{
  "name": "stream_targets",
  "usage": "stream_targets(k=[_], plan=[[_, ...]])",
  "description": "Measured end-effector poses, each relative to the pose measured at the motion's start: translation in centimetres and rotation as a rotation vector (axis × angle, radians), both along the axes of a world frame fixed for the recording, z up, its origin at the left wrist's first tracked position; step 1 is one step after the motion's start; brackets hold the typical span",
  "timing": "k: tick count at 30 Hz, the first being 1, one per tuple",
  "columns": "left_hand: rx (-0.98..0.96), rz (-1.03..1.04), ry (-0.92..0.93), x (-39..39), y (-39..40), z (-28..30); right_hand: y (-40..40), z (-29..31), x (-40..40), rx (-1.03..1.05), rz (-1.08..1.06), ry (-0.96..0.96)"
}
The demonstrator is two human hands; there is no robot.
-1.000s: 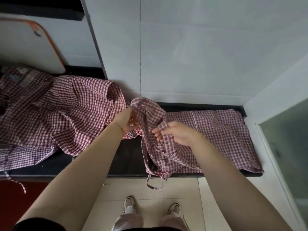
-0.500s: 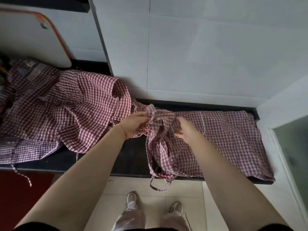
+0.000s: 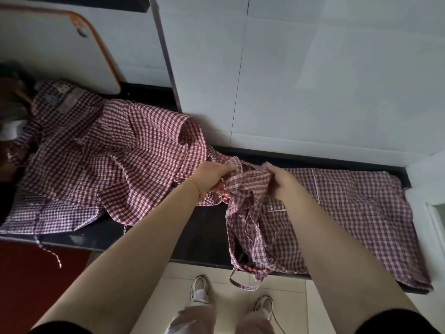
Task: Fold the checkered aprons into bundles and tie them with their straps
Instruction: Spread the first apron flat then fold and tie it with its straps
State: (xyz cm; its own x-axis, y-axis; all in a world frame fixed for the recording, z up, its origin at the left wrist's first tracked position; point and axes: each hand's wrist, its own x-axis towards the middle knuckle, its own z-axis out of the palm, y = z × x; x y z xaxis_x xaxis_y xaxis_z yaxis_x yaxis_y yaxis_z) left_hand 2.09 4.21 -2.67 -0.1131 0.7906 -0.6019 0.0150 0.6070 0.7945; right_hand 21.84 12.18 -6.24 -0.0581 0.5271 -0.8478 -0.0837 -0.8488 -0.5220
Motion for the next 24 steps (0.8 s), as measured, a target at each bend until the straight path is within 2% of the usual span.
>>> stream_targets(k=[6,11,14,16,19,21,24], plan=[[0.091,0.147,0.088,-2.1,1.3,0.6,1.8,5.0,-1.6,0.350,0.164,-0.185],[0.165,0.183,0.060,-2.7,1.9,2.2,2.7,9.1,-2.5,0.440,0.240,-0.151],[0.166,0.125,0.059,-2.6,1.8,2.9,2.3,10.5,-3.3,0.495,0.315,-0.150],[0.155,0.032,-0.001,-2.8,1.5,3.3,1.7,11.2,-3.8,0.522,0.414,-0.128],[0.172,-0.025,-0.289,-3.1,0.7,4.0,1.1,11.8,-4.6,0.560,0.462,-0.181],[0.218,0.085,-0.369,-3.8,0.2,4.3,0.9,12.0,-5.2,0.620,0.419,-0.259],[0.265,0.289,-0.336,-5.8,-0.9,3.5,0.3,12.8,-5.7,0.728,0.332,-0.354]])
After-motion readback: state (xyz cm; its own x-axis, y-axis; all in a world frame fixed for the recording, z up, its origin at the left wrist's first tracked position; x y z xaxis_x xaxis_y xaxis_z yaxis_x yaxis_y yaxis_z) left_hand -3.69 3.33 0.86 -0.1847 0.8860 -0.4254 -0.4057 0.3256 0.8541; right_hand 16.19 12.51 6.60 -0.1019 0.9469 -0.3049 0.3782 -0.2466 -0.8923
